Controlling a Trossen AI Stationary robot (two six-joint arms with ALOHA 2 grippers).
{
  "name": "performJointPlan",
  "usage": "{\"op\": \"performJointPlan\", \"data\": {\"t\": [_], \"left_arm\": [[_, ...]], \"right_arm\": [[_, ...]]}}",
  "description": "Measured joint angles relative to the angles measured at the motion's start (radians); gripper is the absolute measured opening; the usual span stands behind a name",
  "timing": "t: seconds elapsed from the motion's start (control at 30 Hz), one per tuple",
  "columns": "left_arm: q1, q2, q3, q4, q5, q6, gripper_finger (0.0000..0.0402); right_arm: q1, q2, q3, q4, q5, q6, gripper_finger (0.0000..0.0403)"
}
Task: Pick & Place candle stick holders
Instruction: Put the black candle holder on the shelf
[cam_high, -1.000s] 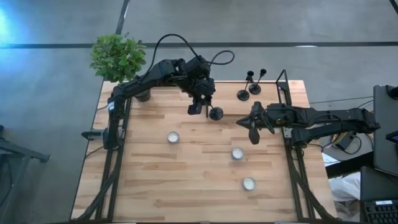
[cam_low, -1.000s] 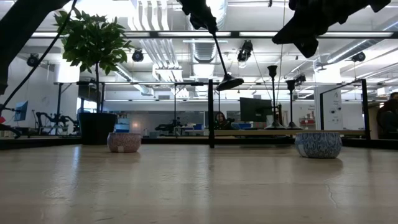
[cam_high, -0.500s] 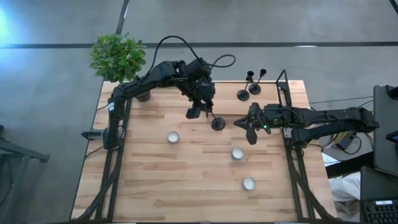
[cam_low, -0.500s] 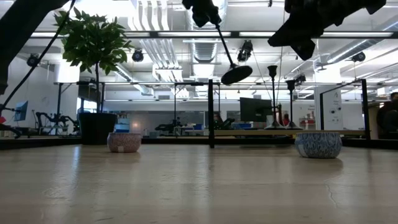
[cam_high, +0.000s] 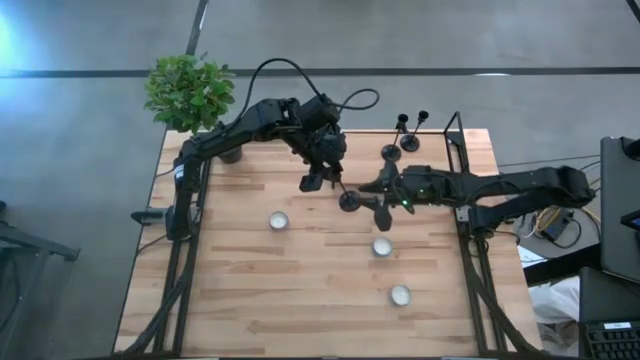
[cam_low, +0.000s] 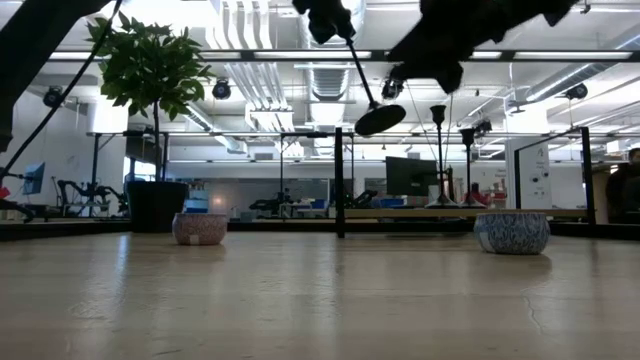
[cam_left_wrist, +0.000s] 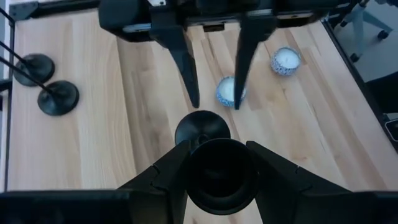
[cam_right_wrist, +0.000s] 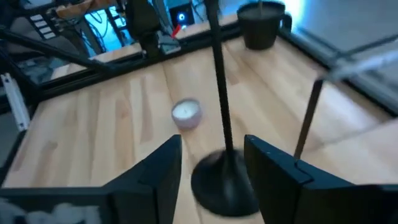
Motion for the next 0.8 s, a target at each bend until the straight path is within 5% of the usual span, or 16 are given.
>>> {"op": "performJointPlan", "data": {"t": [0.2,0.8], "left_arm": [[0.0,0.0,0.0,-0.015,0.0,-0.011,0.0149],[0.0,-0.001,0.0,-0.015,0.0,-0.008,0.0149]], "right_arm": [[-0.002,0.082,0.12,-0.046,0.102,-0.074,0.0169],[-0.003,0.312,0.397,-0.206,0.098,-0.1,0.0109]]}}
